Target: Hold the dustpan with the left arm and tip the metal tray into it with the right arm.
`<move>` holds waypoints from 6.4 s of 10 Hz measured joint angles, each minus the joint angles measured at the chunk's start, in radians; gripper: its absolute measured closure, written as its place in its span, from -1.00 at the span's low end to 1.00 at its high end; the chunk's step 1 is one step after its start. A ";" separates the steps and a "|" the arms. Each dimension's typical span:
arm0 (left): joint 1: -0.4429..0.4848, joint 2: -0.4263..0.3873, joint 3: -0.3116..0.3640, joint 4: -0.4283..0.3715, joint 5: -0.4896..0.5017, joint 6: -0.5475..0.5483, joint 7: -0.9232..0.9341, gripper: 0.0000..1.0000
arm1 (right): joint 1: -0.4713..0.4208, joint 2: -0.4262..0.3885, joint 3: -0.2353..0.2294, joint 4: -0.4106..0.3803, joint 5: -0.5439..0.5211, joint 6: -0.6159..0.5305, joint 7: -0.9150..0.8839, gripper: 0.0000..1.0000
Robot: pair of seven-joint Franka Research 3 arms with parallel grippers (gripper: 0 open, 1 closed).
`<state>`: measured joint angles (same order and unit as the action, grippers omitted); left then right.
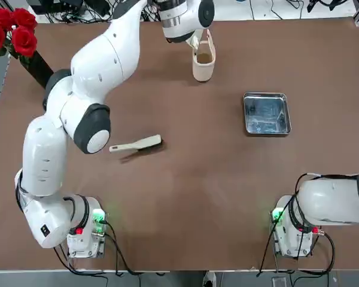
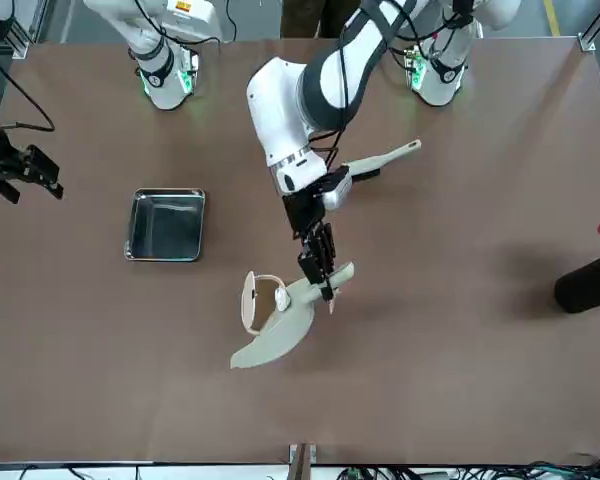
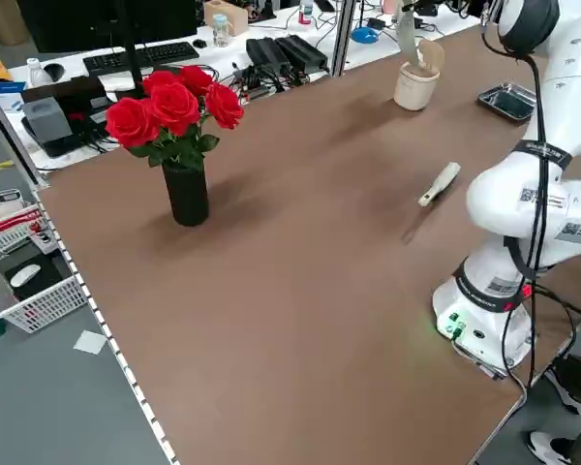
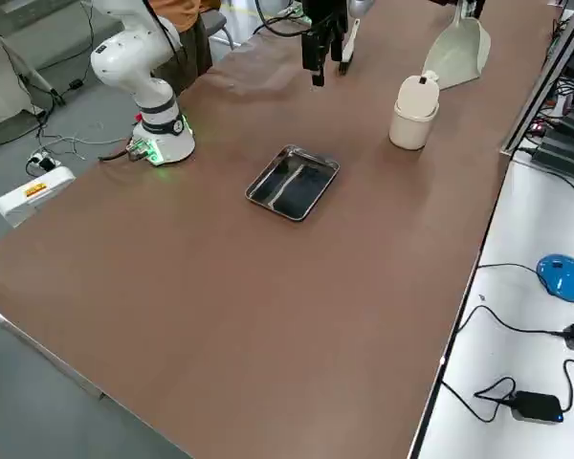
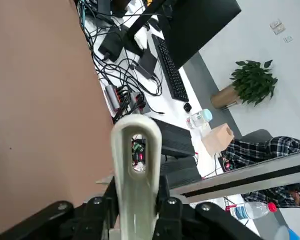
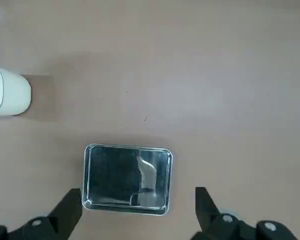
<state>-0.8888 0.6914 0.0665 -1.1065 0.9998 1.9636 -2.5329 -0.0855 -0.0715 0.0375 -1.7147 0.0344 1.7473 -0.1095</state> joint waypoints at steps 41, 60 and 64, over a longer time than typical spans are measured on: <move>0.432 -0.546 -0.036 -1.264 -0.760 0.517 0.321 0.35 | -0.018 0.000 0.017 -0.009 -0.017 -0.025 0.008 -1.00; 0.444 -0.523 -0.042 -1.099 -0.810 0.400 0.418 -1.00 | -0.017 0.000 0.022 -0.013 -0.017 -0.030 0.008 -1.00; 0.453 -0.536 -0.036 -0.827 -0.811 0.074 0.575 -1.00 | -0.016 -0.002 0.022 -0.013 -0.017 -0.029 0.008 -1.00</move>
<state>-0.4363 0.1549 0.0303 -1.9340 0.1891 2.0376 -1.9577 -0.1019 -0.0735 0.0597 -1.7275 0.0173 1.7186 -0.1017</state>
